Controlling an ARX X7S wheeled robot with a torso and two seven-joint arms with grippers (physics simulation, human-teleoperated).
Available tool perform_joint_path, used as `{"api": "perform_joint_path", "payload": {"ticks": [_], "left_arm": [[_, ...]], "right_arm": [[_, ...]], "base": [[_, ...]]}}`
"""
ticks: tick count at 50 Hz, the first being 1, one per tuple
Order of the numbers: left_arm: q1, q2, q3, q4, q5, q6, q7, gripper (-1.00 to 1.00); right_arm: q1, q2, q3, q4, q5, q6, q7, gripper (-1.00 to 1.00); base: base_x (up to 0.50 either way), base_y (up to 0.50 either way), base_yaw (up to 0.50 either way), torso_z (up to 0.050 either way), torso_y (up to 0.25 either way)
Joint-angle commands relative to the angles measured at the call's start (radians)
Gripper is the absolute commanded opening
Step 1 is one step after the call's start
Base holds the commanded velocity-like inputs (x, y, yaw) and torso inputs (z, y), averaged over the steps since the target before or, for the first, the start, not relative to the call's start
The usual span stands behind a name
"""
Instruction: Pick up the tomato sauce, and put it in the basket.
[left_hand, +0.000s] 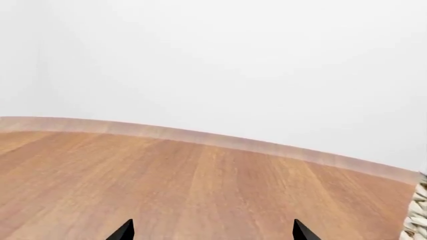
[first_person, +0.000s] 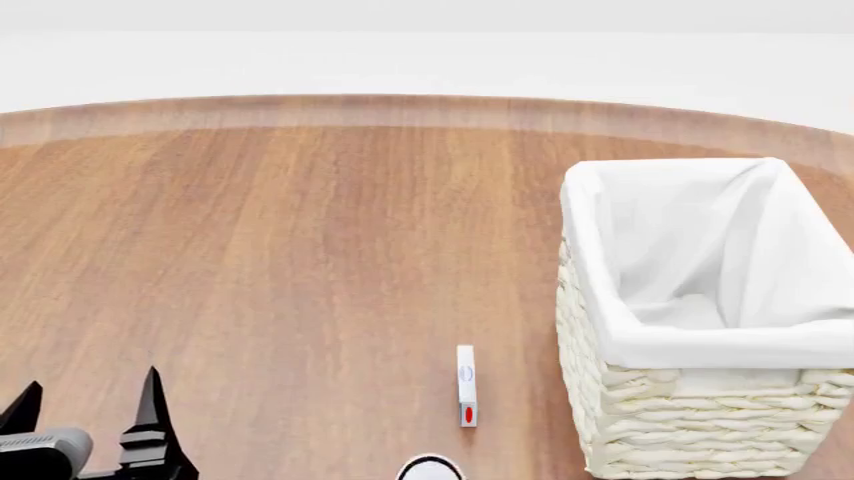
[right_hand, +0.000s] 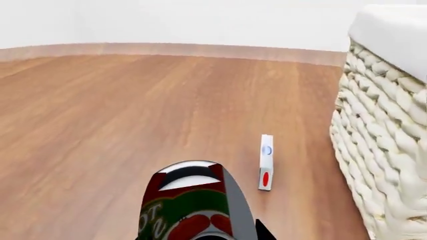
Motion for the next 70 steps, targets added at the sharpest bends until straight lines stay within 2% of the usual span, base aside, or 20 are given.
{"api": "perform_joint_path", "payload": {"ticks": [1, 6, 18, 27, 50, 70], "left_arm": [[0.001, -0.003, 0.007, 0.008, -0.003, -0.005, -0.007, 1.0], [-0.001, -0.002, 0.006, -0.013, -0.006, 0.009, -0.002, 1.0], [-0.005, 0.0, 0.016, -0.025, -0.011, 0.013, 0.001, 1.0], [-0.007, 0.0, 0.023, -0.032, -0.009, 0.013, -0.003, 1.0], [-0.021, 0.002, 0.033, -0.07, -0.019, 0.029, 0.002, 1.0], [-0.025, 0.0, 0.043, -0.077, -0.02, 0.033, -0.005, 1.0]], "right_arm": [[0.12, 0.002, -0.012, -0.046, -0.032, 0.128, 0.004, -1.0], [0.195, 0.005, -0.01, -0.091, -0.03, 0.214, 0.018, -1.0], [0.367, -0.014, 0.009, -0.029, 0.011, 0.349, -0.005, -1.0], [0.501, -0.02, 0.038, 0.028, 0.036, 0.421, -0.016, -1.0], [0.764, -0.009, 0.107, 0.006, 0.09, 0.621, 0.008, -1.0], [0.968, 0.028, 0.198, 0.288, 0.068, 0.583, 0.017, -1.0]], "base": [[0.0, 0.0, 0.0, 0.0, 0.0], [0.0, 0.0, 0.0, 0.0, 0.0], [0.0, 0.0, 0.0, 0.0, 0.0], [0.0, 0.0, 0.0, 0.0, 0.0], [0.0, 0.0, 0.0, 0.0, 0.0], [0.0, 0.0, 0.0, 0.0, 0.0]]}}
